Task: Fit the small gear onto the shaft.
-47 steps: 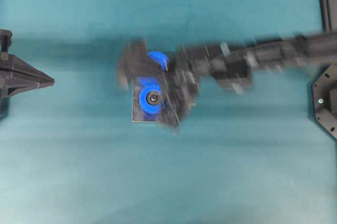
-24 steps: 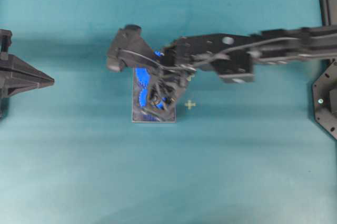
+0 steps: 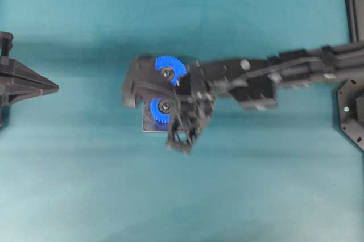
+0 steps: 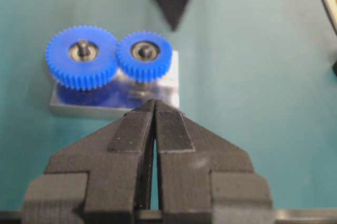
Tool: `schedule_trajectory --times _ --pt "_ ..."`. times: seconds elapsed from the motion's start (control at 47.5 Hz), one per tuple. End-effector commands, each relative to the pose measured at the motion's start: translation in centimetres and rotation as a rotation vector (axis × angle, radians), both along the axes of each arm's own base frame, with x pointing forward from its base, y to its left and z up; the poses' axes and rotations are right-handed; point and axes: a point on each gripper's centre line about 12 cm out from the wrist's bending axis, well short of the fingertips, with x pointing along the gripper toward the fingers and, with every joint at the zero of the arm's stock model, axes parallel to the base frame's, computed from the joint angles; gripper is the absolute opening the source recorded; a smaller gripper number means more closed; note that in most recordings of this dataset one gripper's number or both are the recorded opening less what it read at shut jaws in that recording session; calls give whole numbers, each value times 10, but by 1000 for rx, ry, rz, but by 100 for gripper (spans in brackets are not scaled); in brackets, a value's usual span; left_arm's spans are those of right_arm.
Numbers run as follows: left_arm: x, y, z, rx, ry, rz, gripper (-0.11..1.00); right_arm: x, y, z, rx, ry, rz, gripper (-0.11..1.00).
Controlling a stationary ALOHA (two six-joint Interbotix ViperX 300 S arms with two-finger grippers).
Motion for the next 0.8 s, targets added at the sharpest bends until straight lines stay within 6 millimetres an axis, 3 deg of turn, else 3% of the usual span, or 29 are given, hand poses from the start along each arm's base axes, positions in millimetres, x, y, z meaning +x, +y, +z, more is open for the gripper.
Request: schedule_trajectory --times 0.0,0.316,0.59,0.779 --pt "2 0 7 1 -23 0 0 -3 -12 41 -13 -108 -6 -1" --pt "3 0 9 2 -26 1 0 -29 -46 64 -82 -163 -54 -1" --pt "4 0 9 -1 -31 0 0 -46 -49 66 -101 -307 -41 -1" --pt "4 0 11 -1 -37 0 0 -60 -48 56 -103 -326 -34 -1"
